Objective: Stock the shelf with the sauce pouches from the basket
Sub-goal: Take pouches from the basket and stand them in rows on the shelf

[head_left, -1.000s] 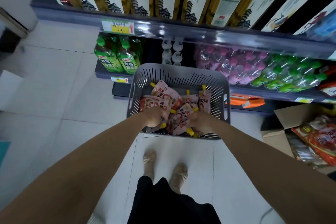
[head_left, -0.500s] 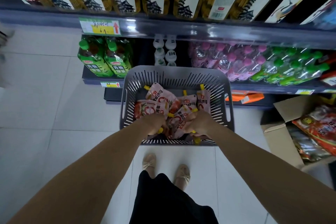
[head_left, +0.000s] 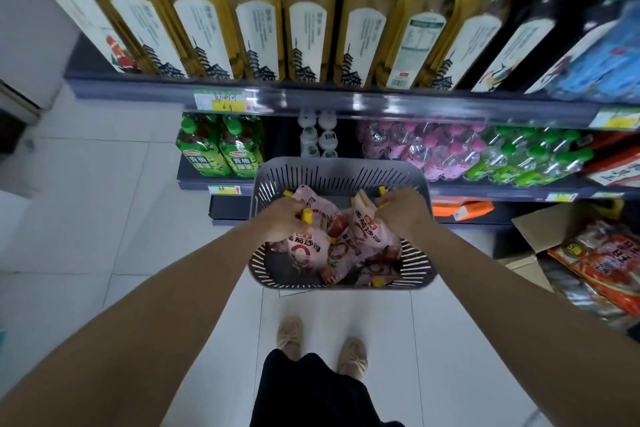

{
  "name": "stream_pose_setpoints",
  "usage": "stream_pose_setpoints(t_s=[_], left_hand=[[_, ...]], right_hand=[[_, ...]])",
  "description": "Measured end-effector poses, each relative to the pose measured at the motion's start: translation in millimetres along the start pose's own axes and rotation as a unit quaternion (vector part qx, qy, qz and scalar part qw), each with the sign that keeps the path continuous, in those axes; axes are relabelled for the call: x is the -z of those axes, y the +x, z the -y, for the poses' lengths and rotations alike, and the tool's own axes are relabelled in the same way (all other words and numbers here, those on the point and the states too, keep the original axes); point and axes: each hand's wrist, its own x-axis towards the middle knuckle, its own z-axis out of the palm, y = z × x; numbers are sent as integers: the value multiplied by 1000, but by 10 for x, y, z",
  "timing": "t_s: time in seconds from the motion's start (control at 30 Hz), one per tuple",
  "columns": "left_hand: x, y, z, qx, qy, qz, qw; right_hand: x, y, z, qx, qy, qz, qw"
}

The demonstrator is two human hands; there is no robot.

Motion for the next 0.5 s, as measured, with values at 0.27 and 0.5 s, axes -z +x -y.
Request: stream_pose_setpoints(t_s=[0.27, 0.5], left_hand=[[729, -745, -706, -38, -118, -22, 992], [1288, -1574, -1396, -75, -49, -76, 993]], right_hand=[[856, -606, 450, 136, 9, -44, 990], [1623, -1183, 887, 255, -5, -173, 951]])
